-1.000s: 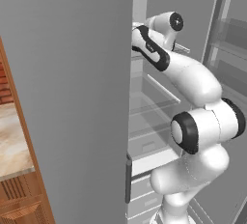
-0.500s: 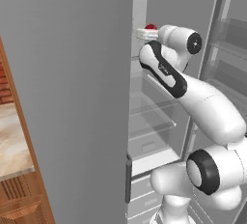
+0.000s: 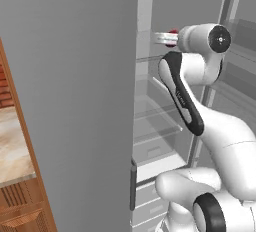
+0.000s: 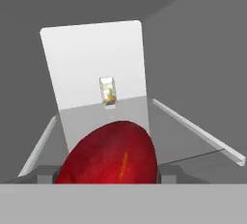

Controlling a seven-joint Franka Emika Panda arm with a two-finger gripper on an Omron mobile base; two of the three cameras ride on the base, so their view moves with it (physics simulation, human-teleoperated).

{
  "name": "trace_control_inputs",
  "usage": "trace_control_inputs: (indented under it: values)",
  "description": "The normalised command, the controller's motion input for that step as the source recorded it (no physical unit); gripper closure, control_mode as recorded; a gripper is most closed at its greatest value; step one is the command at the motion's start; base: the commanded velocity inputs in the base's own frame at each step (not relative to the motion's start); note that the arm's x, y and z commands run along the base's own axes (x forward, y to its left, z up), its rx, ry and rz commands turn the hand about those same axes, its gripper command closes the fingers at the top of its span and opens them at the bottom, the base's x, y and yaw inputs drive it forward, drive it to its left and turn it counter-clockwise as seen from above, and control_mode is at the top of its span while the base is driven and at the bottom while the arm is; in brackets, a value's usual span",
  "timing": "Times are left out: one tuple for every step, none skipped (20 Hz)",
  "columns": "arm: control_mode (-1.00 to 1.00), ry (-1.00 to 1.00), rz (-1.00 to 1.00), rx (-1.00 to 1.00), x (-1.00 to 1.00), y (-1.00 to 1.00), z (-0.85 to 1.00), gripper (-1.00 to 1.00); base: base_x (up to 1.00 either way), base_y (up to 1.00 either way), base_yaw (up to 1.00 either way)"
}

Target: Pick the apple and mango from the fridge and place them on the plate next to the blender to make a fruit smoothie.

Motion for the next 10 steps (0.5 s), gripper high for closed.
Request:
trace_control_inputs:
  values:
    - [-1.00,0.47,-0.10,-0.15,-1.00,0.00,-0.41,1.00,0.00,0.00,0.00]
    - [-1.00,0.49,-0.08,-0.16,-1.00,0.00,-0.54,1.00,0.00,0.00,0.00]
    - [-1.00,0.48,-0.06,-0.17,-1.00,0.00,-0.70,1.00,0.00,0.00,0.00]
    - [-1.00,0.48,-0.05,-0.16,-1.00,0.00,-0.83,1.00,0.00,0.00,0.00]
    - [-1.00,0.47,-0.03,-0.11,-1.00,0.00,-0.92,1.00,0.00,0.00,0.00]
    - [-1.00,0.41,-0.02,-0.02,-1.00,0.00,-0.98,1.00,0.00,0.00,0.00]
    - [-1.00,0.39,-0.02,0.00,-1.00,0.00,-0.89,1.00,0.00,0.00,0.00]
    - [-1.00,0.35,-0.01,0.00,-1.00,0.00,-0.84,1.00,0.00,0.00,0.00]
    - [-1.00,0.31,0.00,0.00,-1.00,0.00,-0.77,1.00,0.00,0.00,0.00]
    - [-1.00,0.31,0.00,0.00,-1.00,0.00,-0.68,1.00,0.00,0.00,0.00]
